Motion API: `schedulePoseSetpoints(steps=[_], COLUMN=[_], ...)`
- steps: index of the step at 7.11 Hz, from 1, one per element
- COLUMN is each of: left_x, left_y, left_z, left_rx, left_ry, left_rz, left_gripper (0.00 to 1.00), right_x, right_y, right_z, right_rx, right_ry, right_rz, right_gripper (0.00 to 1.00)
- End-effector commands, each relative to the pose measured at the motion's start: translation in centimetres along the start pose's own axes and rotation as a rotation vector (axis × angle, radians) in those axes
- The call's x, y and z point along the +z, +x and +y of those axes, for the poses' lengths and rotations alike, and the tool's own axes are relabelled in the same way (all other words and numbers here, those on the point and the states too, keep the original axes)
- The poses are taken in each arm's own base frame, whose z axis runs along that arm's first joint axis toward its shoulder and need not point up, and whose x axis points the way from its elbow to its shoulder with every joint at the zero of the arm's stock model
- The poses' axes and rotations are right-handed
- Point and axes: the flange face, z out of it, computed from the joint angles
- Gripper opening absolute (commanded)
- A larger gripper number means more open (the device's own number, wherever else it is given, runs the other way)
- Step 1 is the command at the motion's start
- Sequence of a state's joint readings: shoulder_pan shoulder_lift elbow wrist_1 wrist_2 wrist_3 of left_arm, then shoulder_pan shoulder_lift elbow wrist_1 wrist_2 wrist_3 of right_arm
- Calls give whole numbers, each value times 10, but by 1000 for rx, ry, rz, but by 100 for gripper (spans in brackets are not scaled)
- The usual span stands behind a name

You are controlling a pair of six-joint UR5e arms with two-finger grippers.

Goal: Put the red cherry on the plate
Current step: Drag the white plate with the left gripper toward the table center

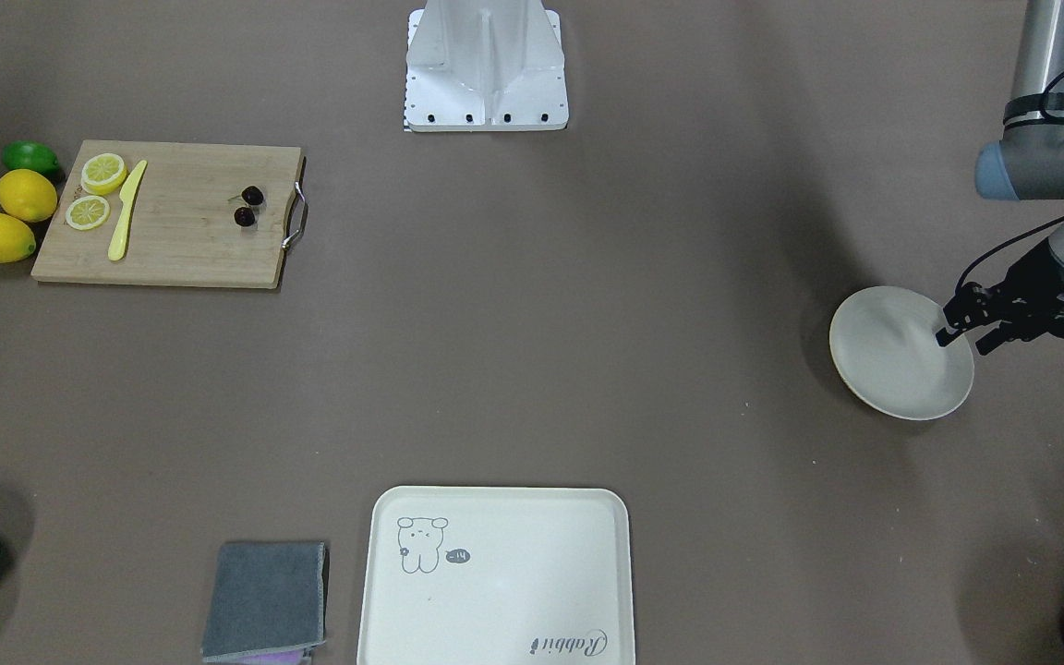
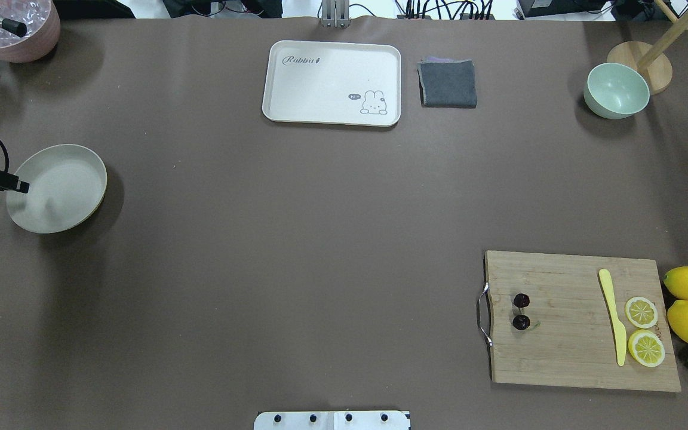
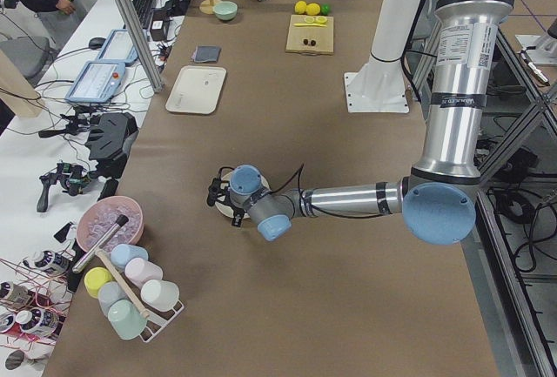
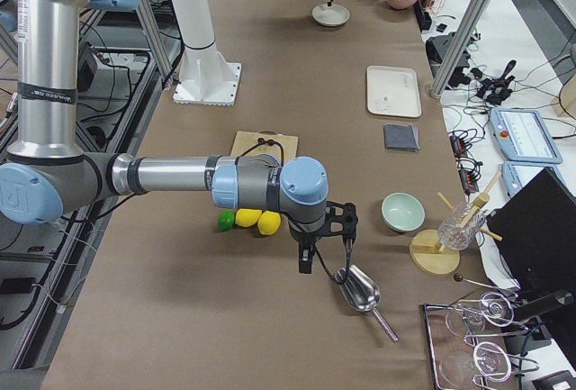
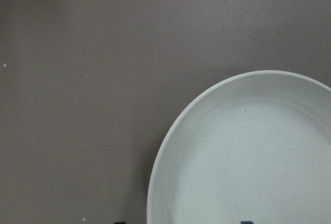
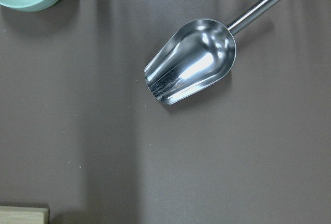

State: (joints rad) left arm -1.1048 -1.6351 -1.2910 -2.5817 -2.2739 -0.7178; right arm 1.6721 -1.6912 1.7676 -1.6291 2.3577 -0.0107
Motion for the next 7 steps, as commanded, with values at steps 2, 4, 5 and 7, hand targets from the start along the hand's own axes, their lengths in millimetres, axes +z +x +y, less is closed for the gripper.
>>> schedulePoseSetpoints(steps=[2,4,5,7], left_x=[4,5,9,12], left_y=[-7,-4,-3,-3], left_z=[5,2,4,2], left_rx=[-9,-12,-11,-18], left_ry=[-12,-12,-21,-24], left_rz=[-8,-6,-7,-8], left_gripper=[52,36,25,0], right_x=[0,0,0,-1], right_y=[0,0,0,-1], right_z=[0,0,0,-1], right_rx=[1,1,1,-1], right_ry=[-1,-1,-1,2], right_rz=[0,0,0,0], right_gripper=[100,100,100,100])
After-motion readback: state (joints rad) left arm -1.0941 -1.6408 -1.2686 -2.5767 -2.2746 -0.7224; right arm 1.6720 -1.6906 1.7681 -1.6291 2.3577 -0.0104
